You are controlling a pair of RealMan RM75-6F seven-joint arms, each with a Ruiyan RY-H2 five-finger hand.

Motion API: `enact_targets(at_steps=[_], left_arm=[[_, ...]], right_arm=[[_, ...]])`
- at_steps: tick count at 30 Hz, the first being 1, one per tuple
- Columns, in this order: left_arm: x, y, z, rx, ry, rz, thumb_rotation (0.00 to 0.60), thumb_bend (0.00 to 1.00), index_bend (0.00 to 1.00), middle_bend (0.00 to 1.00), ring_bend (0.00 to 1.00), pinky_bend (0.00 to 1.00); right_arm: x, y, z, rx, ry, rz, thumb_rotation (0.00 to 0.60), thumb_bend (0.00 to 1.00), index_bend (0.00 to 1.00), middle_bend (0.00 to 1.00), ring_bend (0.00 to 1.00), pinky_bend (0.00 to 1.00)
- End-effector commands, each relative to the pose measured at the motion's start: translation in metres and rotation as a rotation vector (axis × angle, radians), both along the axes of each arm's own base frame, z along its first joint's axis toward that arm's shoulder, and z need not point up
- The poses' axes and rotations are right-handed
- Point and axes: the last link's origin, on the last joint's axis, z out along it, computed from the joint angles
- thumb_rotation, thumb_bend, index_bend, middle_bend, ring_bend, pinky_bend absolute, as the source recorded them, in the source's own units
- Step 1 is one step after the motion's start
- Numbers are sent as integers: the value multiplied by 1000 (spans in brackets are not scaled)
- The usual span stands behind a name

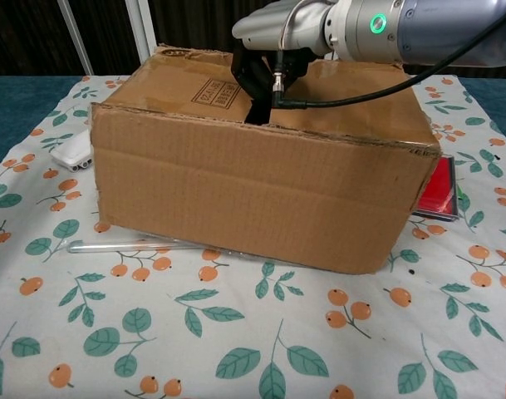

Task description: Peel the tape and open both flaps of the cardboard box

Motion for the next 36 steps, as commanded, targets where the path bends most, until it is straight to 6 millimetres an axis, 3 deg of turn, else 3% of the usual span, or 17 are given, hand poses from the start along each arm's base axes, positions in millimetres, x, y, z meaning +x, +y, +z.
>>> enact_targets(at_steps=[1,8,36], left_arm=[[0,0,0,1,-1,-1,600,192,0,0,0,0],[0,1,2,10,-2,4,600,192,0,0,0,0],[1,-1,1,7,-4,3,600,193,0,0,0,0]], right_arm=[[-1,1,2,-9,22,18,600,1000,651,570,371,376],[0,2,14,-34,50,44,600,1000,654,574,370,376],[15,19,100,-177,141,104,600,1000,654,572,354,376]])
